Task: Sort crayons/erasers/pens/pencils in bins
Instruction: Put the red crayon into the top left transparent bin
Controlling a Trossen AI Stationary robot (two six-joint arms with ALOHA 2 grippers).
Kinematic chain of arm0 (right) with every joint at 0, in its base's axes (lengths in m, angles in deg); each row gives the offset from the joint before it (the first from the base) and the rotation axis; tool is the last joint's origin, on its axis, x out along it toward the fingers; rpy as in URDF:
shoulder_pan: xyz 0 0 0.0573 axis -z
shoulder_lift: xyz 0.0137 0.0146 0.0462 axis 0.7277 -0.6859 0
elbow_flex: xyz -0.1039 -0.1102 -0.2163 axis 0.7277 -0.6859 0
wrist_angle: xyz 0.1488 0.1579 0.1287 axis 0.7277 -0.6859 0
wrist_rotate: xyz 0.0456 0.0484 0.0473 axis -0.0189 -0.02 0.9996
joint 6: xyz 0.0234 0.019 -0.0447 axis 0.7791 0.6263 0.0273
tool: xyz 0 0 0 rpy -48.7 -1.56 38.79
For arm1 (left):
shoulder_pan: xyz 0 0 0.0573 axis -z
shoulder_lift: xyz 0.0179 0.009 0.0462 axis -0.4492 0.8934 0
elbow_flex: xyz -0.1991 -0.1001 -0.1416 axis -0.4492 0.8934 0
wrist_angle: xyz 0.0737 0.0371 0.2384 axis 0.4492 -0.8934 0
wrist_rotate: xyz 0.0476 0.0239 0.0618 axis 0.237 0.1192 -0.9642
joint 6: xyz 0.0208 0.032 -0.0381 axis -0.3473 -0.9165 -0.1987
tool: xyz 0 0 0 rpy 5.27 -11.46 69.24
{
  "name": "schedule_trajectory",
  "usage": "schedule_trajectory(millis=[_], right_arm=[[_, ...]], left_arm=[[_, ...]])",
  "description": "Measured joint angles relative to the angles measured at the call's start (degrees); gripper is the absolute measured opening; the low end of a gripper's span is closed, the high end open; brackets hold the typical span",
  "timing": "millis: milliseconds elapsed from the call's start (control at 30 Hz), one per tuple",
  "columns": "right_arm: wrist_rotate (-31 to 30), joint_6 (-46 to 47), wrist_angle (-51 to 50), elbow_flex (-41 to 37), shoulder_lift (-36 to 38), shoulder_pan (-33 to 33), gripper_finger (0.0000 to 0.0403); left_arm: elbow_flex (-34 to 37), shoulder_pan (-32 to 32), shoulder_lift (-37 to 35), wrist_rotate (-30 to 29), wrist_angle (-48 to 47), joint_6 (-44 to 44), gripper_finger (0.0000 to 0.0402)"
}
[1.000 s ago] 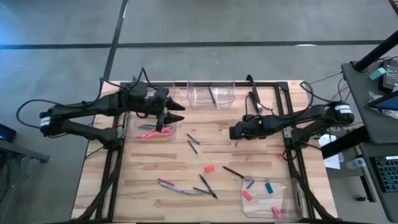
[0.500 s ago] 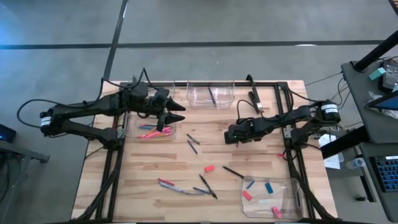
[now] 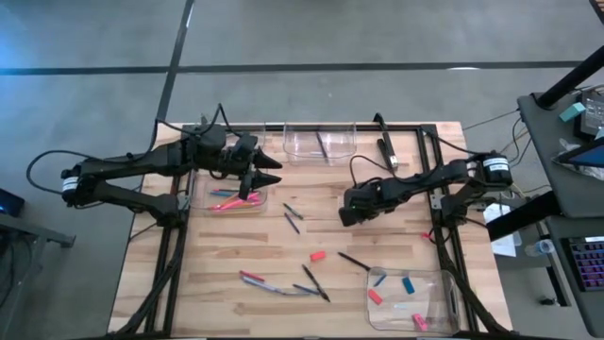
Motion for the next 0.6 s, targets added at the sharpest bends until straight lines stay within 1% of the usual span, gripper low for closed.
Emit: schedule_trajectory(millis=[67, 167, 233, 367, 533, 600], right_arm=[[1.14, -2.43, -0.47, 0.1, -0.65, 0.07, 0.0019], [2.0, -4.48, -0.98, 0.12, -0.61, 0.07, 0.0018], [3.24, -4.74, -1.69, 0.12, 0.74, 0.04, 0.0016], [2.97, -4.69, -2.78, 1.4, 5.91, -0.12, 0.0015], [-1.29, -5.68, -3.21, 3.11, 12.96, -0.2, 0.0014], [-2.15, -6.68, -1.75, 4.2, 16.21, 0.05, 0.0014]], left_arm=[[0.0, 0.0, 0.0, 0.0, -0.06, 0.0, 0.0216], [0.0, 0.0, 0.05, 0.0, -0.09, -0.25, 0.0216], [0.02, 0.0, 0.07, 0.0, -0.11, -0.29, 0.0216], [0.1, 0.0, 0.07, 0.0, -0.04, -0.54, 0.0216], [0.24, 0.0, 0.07, -0.01, 0.03, -1.92, 0.0216], [0.26, 0.0, 0.07, -0.02, 0.21, -2.47, 0.0216]])
